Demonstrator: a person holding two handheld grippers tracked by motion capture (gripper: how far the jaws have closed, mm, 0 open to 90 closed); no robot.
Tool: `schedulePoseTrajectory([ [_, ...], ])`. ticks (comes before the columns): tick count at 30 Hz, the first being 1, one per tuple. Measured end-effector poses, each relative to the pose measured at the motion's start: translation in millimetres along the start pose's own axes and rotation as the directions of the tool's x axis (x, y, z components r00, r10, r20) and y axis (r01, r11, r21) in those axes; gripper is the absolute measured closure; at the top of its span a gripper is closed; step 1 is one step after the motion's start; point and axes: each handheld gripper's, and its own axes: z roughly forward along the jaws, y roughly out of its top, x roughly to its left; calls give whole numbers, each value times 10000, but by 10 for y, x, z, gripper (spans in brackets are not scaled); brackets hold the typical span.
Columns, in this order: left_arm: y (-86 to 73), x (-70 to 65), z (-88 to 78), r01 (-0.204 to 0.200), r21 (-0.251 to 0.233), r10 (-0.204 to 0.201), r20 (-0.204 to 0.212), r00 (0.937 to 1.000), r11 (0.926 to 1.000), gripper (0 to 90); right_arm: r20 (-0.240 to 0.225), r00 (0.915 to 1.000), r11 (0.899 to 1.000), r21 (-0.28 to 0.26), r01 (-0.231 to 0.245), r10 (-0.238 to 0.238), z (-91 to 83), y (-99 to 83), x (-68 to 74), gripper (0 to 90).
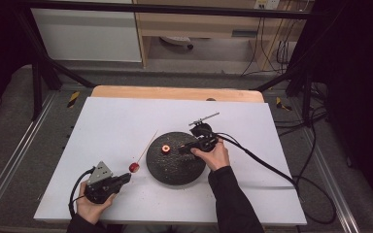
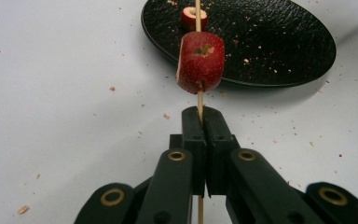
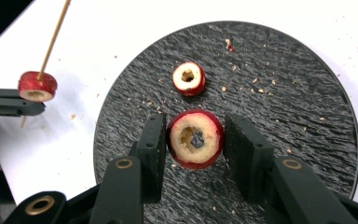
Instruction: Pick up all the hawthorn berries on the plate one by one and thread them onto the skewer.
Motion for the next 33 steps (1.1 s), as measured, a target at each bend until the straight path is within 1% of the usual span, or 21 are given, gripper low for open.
schedulePoseTrajectory([
  [8,0,-5,-9,-4,-126,4,-8,10000,9999,885,-410,9987,9894,-1410,-352,297,-68,-105,12,608],
  [12,1,-5,-11,3,-149,-3,-18,10000,9999,885,-762,9955,9719,-2240,-729,571,-94,-176,9,608],
  [15,1,-10,-9,17,-172,-17,-11,10000,9999,885,-1063,9906,9476,-2982,-1146,864,-89,-266,2,608],
  [16,1,-10,-9,17,-172,-17,-11,10000,9999,885,-1063,9906,9476,-2982,-1146,864,-89,-266,2,608],
  [17,1,-14,-9,10,-169,-10,1,10000,9999,885,-1236,9874,9324,-3350,-1354,990,-80,-306,5,609],
  [18,1,-14,-9,10,-169,-10,1,10000,9999,885,-1236,9874,9324,-3350,-1354,990,-80,-306,5,609],
  [19,0,-19,-6,20,-169,-20,5,10000,9999,885,-1379,9846,9177,-3673,-1516,1075,-65,-341,16,609],
  [20,0,-19,-6,20,-169,-20,5,10000,9999,885,-1379,9846,9177,-3673,-1516,1075,-65,-341,16,609],
  [21,0,-22,-4,13,-175,-13,10,10000,9998,885,-1582,9805,9019,-3967,-1710,1163,-47,-371,31,609],
  [22,1,-25,-4,11,-183,-11,13,10000,9998,885,-1582,9805,9019,-3967,-1710,1163,-47,-371,31,609],
  [23,2,-28,-4,17,-214,-17,15,10000,9998,885,-1767,9768,8846,-4271,-1871,1213,-24,-394,41,609],
  [24,2,-28,-4,17,-214,-17,15,10000,9998,885,-1767,9768,8846,-4271,-1871,1213,-24,-394,41,609],
  [25,3,-30,-3,35,-228,-36,-16,10000,9997,885,-1944,9727,8681,-4527,-2036,1267,-7,-412,55,609],
  [26,3,-30,-3,35,-228,-36,-16,10000,9997,885,-1944,9727,8681,-4527,-2036,1267,-7,-412,55,609],
  [27,3,-29,0,72,-229,-72,7,10000,9997,885,-2093,9691,8472,-4841,-2187,1306,11,-426,69,609],
  [28,3,-29,0,72,-229,-72,7,10000,9997,885,-2093,9691,8472,-4841,-2187,1306,11,-426,69,609],
  [29,4,-32,2,81,-249,-81,22,10000,9997,885,-2273,9643,8250,-5130,-2372,1359,33,-439,90,609],
  [30,4,-32,2,81,-249,-81,22,10000,9997,885,-2273,9643,8250,-5130,-2372,1359,33,-439,90,609],
  [31,4,-38,5,113,-265,-112,54,9999,9996,885,-2383,9613,8055,-5376,-2492,1383,65,-452,109,609],
  [32,4,-38,5,113,-265,-112,54,9999,9996,885,-2383,9613,8055,-5376,-2492,1383,65,-452,109,609],
  [33,4,-43,6,133,-293,-131,72,9999,9995,885,-2472,9588,7899,-5561,-2586,1399,102,-468,119,609],
])
